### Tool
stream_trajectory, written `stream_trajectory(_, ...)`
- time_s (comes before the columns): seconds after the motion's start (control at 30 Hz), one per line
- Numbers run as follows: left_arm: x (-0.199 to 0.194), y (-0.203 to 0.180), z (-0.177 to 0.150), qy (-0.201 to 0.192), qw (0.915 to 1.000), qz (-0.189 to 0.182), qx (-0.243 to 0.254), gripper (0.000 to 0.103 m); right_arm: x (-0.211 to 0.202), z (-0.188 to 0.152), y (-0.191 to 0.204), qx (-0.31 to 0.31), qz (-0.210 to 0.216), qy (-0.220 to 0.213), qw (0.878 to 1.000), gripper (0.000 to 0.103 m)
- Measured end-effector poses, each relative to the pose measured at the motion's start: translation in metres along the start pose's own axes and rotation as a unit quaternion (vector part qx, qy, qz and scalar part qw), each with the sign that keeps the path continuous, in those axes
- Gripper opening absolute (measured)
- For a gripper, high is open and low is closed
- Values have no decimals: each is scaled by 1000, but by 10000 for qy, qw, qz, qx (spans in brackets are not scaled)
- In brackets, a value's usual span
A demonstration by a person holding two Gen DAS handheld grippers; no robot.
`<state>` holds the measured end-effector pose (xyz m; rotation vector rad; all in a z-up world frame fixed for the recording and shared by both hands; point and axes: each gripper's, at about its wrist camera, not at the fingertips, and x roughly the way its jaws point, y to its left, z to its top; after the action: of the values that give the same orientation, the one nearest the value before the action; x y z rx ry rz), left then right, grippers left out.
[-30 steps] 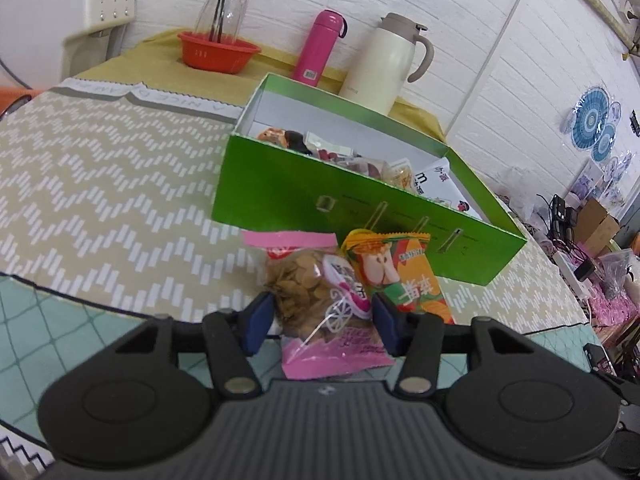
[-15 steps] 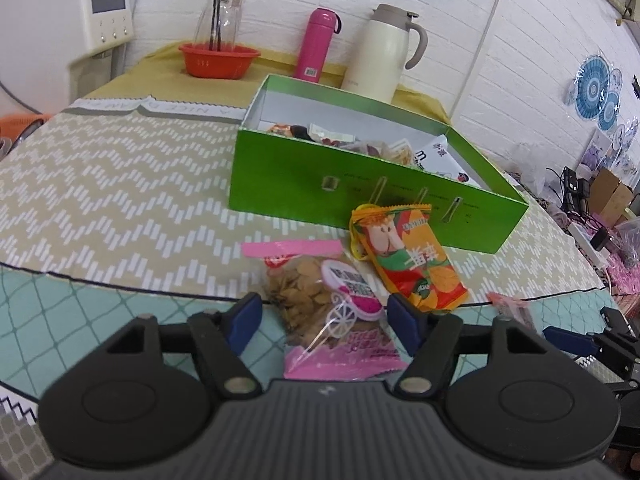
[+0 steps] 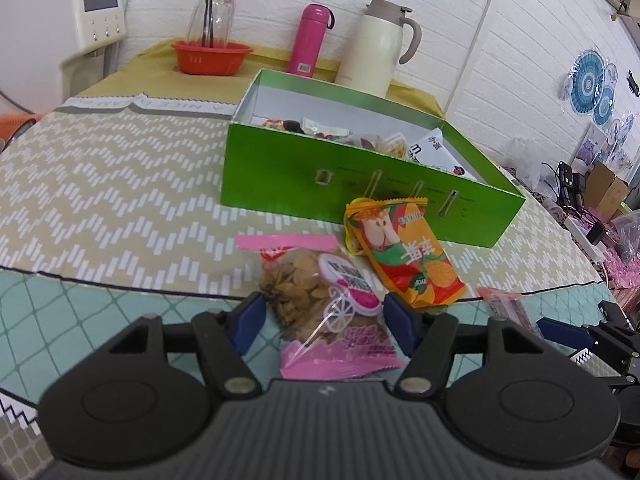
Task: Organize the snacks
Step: 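Grasp the red strip packet with the right gripper while the left gripper approaches the pink cookie bag, then carry the strip packet and pink cookie bag into the green box, opening both grippers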
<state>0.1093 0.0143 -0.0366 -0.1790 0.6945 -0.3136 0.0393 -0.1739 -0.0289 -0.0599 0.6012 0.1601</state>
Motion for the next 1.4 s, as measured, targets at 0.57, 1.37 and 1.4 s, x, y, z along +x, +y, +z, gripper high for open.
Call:
stream_trajectory(0.57, -4, 3, -4, -88, 9998, -126, -123, 49, 0, 1, 5, 171, 197, -176, 9995, 72)
stream_trajectory(1.37, -28, -8, 76, -839, 9952, -498, 31, 48, -15, 68, -2, -24, 255, -1164, 9929, 53)
stream_trajectory(1.4, -28, -8, 79, -863, 9951, -488, 53, 48, -16, 69, -2, -25, 246, -1211, 9923, 53)
